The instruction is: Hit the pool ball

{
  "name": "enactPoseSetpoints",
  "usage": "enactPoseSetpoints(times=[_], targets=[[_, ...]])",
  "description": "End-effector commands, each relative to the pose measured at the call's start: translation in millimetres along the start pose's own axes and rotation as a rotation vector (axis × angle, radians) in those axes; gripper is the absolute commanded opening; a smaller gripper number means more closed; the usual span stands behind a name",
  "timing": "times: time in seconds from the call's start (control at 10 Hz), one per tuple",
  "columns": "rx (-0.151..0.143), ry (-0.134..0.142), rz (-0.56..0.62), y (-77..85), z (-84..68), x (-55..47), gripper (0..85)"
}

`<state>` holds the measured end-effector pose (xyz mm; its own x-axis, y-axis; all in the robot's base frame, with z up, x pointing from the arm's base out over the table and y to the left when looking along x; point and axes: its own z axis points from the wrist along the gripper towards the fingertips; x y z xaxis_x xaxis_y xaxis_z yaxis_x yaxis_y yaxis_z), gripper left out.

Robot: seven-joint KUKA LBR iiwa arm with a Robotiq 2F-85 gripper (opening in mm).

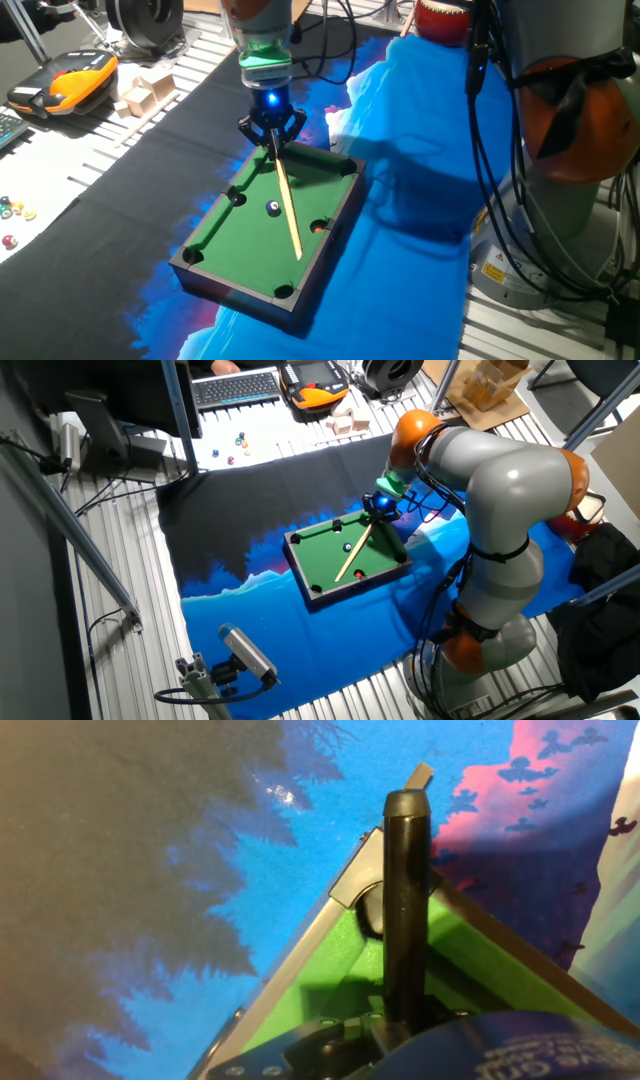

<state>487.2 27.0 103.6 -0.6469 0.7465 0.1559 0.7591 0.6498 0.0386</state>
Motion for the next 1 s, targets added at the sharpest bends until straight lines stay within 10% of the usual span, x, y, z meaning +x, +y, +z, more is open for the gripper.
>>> enactPoseSetpoints(times=[0.0,0.9], targets=[[-0.003,0.005,0.005,2.7,-4.5,0.5,0.0],[-0.047,0.04,-0.155,41.9,-79.2,-11.6,0.0]])
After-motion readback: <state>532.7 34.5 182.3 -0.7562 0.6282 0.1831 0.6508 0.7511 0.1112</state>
